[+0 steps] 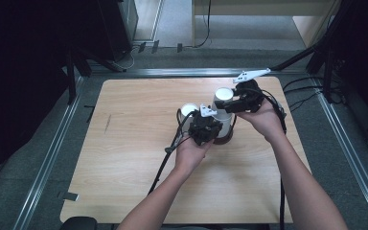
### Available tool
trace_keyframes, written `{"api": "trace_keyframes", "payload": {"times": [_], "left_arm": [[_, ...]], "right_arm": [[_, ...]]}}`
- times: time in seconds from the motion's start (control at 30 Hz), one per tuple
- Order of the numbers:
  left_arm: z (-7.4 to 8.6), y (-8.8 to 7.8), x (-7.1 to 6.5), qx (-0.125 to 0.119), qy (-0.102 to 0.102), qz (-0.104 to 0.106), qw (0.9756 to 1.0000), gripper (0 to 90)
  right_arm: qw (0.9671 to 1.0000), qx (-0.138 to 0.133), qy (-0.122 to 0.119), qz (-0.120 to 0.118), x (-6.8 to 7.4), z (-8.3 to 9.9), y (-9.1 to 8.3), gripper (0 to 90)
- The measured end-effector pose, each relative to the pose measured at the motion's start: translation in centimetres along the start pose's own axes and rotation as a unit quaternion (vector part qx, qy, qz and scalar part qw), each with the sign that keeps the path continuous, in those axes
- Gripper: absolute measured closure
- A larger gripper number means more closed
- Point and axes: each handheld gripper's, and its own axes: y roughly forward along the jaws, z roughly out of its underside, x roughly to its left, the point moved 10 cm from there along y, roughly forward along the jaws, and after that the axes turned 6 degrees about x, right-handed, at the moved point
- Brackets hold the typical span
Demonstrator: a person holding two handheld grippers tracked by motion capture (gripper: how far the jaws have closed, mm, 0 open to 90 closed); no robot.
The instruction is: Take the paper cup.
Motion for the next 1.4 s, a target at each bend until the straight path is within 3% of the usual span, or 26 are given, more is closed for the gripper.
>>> {"api": "trace_keyframes", "payload": {"times": [0.37, 0.77, 1.4], "left_arm": [[0.0, 0.0, -0.1, -0.004, -0.001, -0.001, 1.0, 81.7], [0.0, 0.1, -0.1, -0.008, -0.002, -0.001, 1.0, 81.1], [0.1, 0.1, -0.1, -0.007, -0.006, 0.005, 0.9999, 78.4]], "right_arm": [[0.9999, 0.01, -0.011, 0.002, 0.1, 0.0, -0.3, 32.7], [0.9999, 0.001, -0.013, -0.002, 0.1, -0.9, -1.3, 33.6], [0.9993, -0.03, -0.022, -0.004, 1.3, -4.8, -6.5, 33.8]]}}
